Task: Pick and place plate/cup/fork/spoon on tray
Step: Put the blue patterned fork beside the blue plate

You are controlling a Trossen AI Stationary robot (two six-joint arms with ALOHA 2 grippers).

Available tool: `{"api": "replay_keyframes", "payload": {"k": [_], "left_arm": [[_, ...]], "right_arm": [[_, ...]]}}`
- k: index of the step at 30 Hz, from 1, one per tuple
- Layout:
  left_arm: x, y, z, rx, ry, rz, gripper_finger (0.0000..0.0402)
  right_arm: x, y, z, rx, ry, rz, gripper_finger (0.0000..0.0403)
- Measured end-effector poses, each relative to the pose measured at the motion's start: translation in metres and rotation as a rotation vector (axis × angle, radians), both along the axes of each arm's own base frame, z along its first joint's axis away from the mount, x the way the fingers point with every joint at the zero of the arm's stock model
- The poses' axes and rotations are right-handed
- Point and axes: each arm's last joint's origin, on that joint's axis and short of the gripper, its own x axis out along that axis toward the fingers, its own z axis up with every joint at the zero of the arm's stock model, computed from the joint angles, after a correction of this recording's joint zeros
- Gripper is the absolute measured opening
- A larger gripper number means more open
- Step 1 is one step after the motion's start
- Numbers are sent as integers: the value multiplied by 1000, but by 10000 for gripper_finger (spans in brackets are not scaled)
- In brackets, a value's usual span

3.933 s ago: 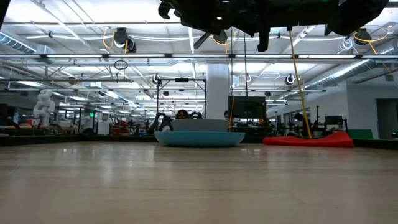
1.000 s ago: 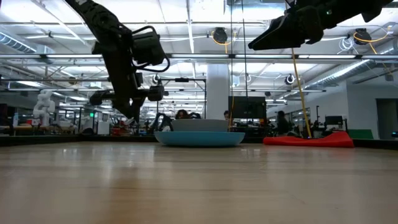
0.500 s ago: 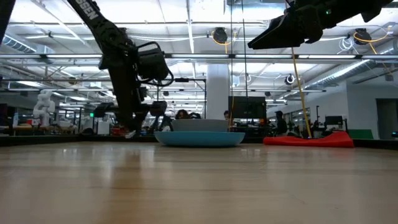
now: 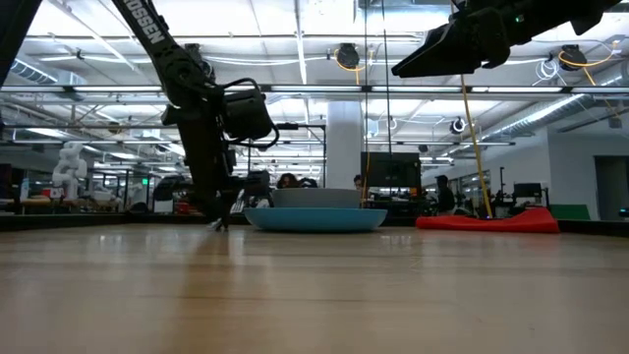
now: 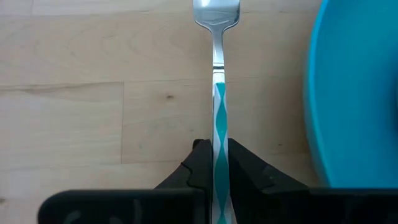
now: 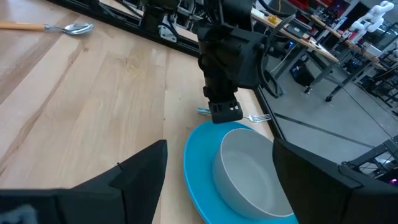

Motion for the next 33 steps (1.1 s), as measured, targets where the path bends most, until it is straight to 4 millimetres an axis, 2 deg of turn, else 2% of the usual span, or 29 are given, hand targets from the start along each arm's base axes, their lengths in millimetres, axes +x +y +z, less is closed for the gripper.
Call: {"api": "replay_keyframes", "payload": {"k": [4,13,22,33], "left_arm": [[0,0,0,-1,-2,5,47],[0,0,0,-1,-1,4,40],[0,0,-1,1,-4,14,67],[0,0,-1,12,-10,33,70]], "right_arm": [[0,0,0,0,0,0,279],[0,0,0,-1,0,0,279],[0,0,0,-1,0,0,279],[0,0,0,-1,0,0,279]]}}
